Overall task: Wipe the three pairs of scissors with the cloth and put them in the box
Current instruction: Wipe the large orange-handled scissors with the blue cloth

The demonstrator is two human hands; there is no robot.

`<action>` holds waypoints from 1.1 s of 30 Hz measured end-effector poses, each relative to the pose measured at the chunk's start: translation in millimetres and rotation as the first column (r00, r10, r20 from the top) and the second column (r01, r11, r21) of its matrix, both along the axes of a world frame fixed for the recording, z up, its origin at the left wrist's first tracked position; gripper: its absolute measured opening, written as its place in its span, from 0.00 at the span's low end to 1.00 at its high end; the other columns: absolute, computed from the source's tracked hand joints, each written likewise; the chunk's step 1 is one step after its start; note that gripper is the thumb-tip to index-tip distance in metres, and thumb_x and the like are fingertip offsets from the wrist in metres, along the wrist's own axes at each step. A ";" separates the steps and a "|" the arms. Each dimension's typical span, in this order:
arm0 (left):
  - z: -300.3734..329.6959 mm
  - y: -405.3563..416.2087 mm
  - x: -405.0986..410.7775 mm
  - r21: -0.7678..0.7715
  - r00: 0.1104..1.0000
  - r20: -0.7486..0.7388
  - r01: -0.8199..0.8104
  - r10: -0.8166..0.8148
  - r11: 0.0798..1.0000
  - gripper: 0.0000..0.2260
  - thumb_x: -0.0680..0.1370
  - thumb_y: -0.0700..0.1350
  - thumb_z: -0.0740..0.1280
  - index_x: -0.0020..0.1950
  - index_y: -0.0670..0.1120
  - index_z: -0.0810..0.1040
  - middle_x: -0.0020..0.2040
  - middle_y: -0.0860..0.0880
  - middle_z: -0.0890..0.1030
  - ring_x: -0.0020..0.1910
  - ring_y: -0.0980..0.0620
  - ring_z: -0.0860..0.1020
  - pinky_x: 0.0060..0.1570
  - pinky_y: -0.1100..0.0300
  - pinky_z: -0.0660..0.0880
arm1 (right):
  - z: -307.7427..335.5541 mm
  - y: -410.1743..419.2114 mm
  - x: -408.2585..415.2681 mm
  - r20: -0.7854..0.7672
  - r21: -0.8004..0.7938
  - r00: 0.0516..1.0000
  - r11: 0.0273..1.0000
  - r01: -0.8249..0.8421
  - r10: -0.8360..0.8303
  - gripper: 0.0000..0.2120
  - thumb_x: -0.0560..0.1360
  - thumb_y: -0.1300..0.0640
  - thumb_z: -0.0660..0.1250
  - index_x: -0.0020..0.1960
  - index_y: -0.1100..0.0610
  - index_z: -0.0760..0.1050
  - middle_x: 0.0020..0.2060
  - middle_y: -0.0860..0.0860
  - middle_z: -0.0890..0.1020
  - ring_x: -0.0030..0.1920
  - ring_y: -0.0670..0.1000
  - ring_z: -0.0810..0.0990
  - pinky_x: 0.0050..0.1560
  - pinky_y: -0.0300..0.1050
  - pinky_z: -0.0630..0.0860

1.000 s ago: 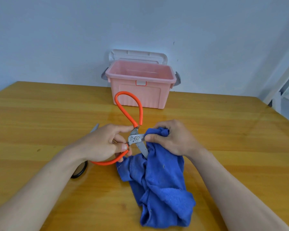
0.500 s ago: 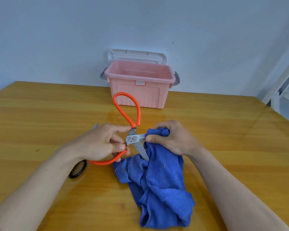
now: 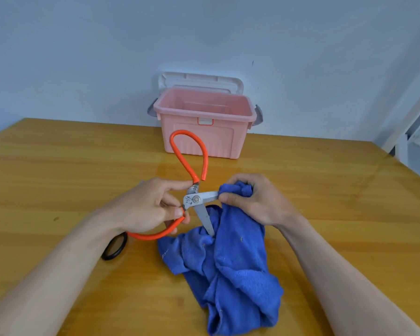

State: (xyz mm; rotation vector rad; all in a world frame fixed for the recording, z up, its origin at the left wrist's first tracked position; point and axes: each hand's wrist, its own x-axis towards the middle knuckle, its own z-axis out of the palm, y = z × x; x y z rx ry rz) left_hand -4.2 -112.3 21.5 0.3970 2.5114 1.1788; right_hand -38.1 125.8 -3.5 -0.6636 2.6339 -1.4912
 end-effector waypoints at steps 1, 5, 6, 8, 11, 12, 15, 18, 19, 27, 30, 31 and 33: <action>-1.6 2.1 -0.3 -0.006 1.000 -0.010 0.007 -0.007 1.000 0.27 0.81 0.39 0.64 0.76 0.57 0.60 0.43 0.57 0.86 0.39 0.53 0.84 0.50 0.64 0.77 | -2.4 -4.2 -0.2 -0.036 0.009 0.998 0.999 0.052 -0.052 0.12 0.71 0.53 0.77 0.39 0.61 0.79 0.31 0.54 0.78 0.33 0.46 0.74 0.35 0.40 0.70; -2.5 -2.0 -2.5 -0.026 1.000 -0.027 0.009 -0.010 1.000 0.27 0.81 0.39 0.64 0.76 0.57 0.61 0.43 0.57 0.86 0.38 0.53 0.84 0.49 0.60 0.79 | -6.7 -13.7 3.6 -0.191 0.088 0.971 0.983 0.160 -0.141 0.30 0.65 0.41 0.78 0.29 0.63 0.66 0.23 0.47 0.64 0.26 0.46 0.61 0.28 0.42 0.58; -2.0 -3.7 -2.3 -0.029 0.999 -0.031 0.010 -0.011 1.000 0.27 0.81 0.39 0.64 0.76 0.56 0.61 0.43 0.56 0.86 0.38 0.52 0.84 0.49 0.59 0.79 | -6.8 -15.9 4.7 -0.195 0.088 0.971 0.984 0.158 -0.138 0.30 0.66 0.41 0.78 0.28 0.62 0.65 0.23 0.47 0.62 0.26 0.46 0.60 0.28 0.41 0.57; -0.6 -3.8 -0.6 -0.019 1.000 -0.022 0.006 -0.007 1.000 0.27 0.81 0.39 0.64 0.76 0.56 0.61 0.43 0.56 0.86 0.39 0.52 0.84 0.50 0.60 0.79 | -7.4 -21.9 5.2 -0.191 0.041 0.967 0.983 0.180 -0.169 0.30 0.71 0.45 0.75 0.27 0.59 0.60 0.23 0.48 0.60 0.26 0.46 0.58 0.28 0.43 0.56; -0.3 2.6 1.6 0.010 1.000 -0.010 0.015 -0.015 1.000 0.27 0.81 0.39 0.64 0.76 0.55 0.60 0.43 0.57 0.86 0.40 0.51 0.84 0.49 0.62 0.79 | -6.4 -21.5 -2.1 -0.120 -0.036 0.958 0.965 0.259 -0.262 0.27 0.78 0.52 0.68 0.28 0.63 0.60 0.25 0.52 0.60 0.27 0.48 0.58 0.29 0.44 0.56; 0.2 3.1 1.3 0.012 1.000 -0.008 0.014 -0.014 1.000 0.27 0.81 0.39 0.64 0.76 0.56 0.60 0.44 0.57 0.86 0.40 0.51 0.84 0.49 0.62 0.79 | -4.7 -17.6 -3.5 -0.053 -0.033 0.971 0.973 0.230 -0.231 0.27 0.78 0.50 0.67 0.30 0.67 0.64 0.26 0.54 0.63 0.28 0.50 0.61 0.30 0.44 0.59; 1.0 0.7 0.9 0.001 1.000 0.001 0.025 -0.025 1.000 0.27 0.81 0.39 0.64 0.76 0.56 0.61 0.44 0.56 0.86 0.40 0.52 0.84 0.50 0.61 0.79 | -1.3 -2.3 -1.9 0.134 -0.039 0.989 0.996 0.074 -0.068 0.26 0.78 0.44 0.67 0.44 0.70 0.76 0.33 0.62 0.77 0.34 0.52 0.75 0.37 0.46 0.70; 1.2 0.3 1.7 -0.016 0.999 0.007 0.034 -0.034 0.999 0.27 0.81 0.39 0.64 0.76 0.56 0.60 0.44 0.57 0.86 0.40 0.52 0.84 0.51 0.61 0.79 | -0.9 1.3 3.6 0.111 -0.001 0.993 1.000 0.029 -0.029 0.21 0.77 0.47 0.69 0.43 0.67 0.76 0.30 0.52 0.73 0.32 0.47 0.72 0.34 0.39 0.68; 0.6 1.6 2.0 -0.014 0.999 0.002 0.033 -0.033 0.999 0.27 0.81 0.39 0.64 0.76 0.56 0.60 0.44 0.57 0.86 0.40 0.52 0.84 0.51 0.60 0.79 | -1.6 -0.9 4.3 0.065 0.020 0.996 0.998 0.051 -0.052 0.22 0.75 0.46 0.71 0.41 0.67 0.75 0.29 0.50 0.72 0.31 0.46 0.70 0.32 0.37 0.66; -3.2 3.6 1.6 -0.015 0.999 -0.030 0.017 -0.017 1.000 0.26 0.81 0.39 0.64 0.76 0.57 0.62 0.43 0.56 0.86 0.38 0.52 0.84 0.52 0.55 0.80 | -6.1 -17.1 4.7 -0.134 0.002 0.981 0.990 0.140 -0.138 0.29 0.73 0.45 0.73 0.28 0.61 0.61 0.24 0.50 0.61 0.27 0.48 0.59 0.28 0.44 0.58; -1.7 3.8 1.5 -0.016 1.000 -0.022 0.017 -0.017 1.000 0.25 0.81 0.40 0.63 0.75 0.56 0.62 0.44 0.57 0.86 0.39 0.54 0.84 0.52 0.62 0.78 | -4.5 -14.3 0.1 -0.057 -0.015 0.987 0.989 0.149 -0.150 0.25 0.79 0.52 0.67 0.29 0.59 0.61 0.25 0.51 0.61 0.27 0.49 0.60 0.30 0.45 0.58; -1.5 3.3 1.1 -0.024 1.000 -0.017 0.024 -0.025 0.999 0.25 0.81 0.39 0.63 0.75 0.56 0.62 0.43 0.57 0.86 0.39 0.54 0.84 0.51 0.63 0.78 | -3.5 -10.3 -0.6 0.034 -0.023 0.992 0.992 0.123 -0.123 0.24 0.79 0.51 0.67 0.30 0.60 0.62 0.26 0.52 0.63 0.28 0.49 0.62 0.31 0.45 0.60; -1.8 2.4 1.0 -0.035 0.998 -0.007 0.055 -0.055 0.998 0.25 0.81 0.38 0.63 0.75 0.55 0.63 0.43 0.57 0.86 0.39 0.53 0.84 0.50 0.65 0.78 | -1.2 1.8 1.2 0.209 -0.026 0.978 0.999 0.025 -0.019 0.21 0.78 0.51 0.68 0.32 0.60 0.68 0.28 0.53 0.69 0.29 0.49 0.68 0.32 0.43 0.66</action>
